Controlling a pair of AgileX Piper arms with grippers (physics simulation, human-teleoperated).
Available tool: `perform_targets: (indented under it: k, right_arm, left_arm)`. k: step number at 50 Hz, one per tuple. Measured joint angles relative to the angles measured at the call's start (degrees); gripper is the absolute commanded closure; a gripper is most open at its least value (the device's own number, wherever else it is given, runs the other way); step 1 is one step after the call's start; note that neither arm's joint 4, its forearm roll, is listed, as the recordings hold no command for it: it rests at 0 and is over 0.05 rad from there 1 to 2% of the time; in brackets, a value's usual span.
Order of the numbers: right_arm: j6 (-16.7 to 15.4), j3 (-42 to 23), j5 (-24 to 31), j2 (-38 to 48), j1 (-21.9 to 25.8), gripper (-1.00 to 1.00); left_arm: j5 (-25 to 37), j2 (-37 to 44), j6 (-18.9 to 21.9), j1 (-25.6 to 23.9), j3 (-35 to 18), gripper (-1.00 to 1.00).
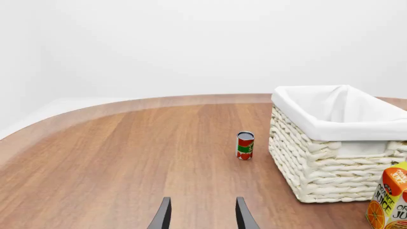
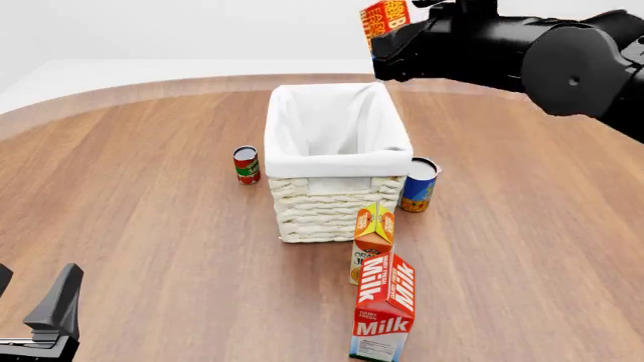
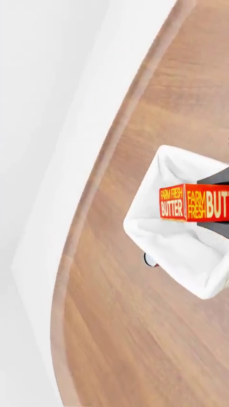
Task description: Pick up the butter and put it in the basket.
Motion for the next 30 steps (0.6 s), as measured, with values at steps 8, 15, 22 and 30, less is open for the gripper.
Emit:
perform_targets:
  k: [8,15,22,30]
  right_arm:
    - [-2.6,-7.3,4.6,4.1,-0.4,1.0]
    - [-4.4,-9.8,6.7,6.2,-0.7,1.0]
    - [-6.9,-8.1,7.1,8.6,-1.1,1.0]
    - [-8.4,-6.0,7.3,10.6,-1.2,1.0]
  left_arm:
    - [0.0,0.0,0.0,0.0,0.0,-1.0]
    - [0.0,0.0,0.0,0.0,0.0,-1.0]
    - [0.0,0.0,0.0,0.0,0.0,-1.0]
    - [0.0,0.0,0.0,0.0,0.0,-1.0]
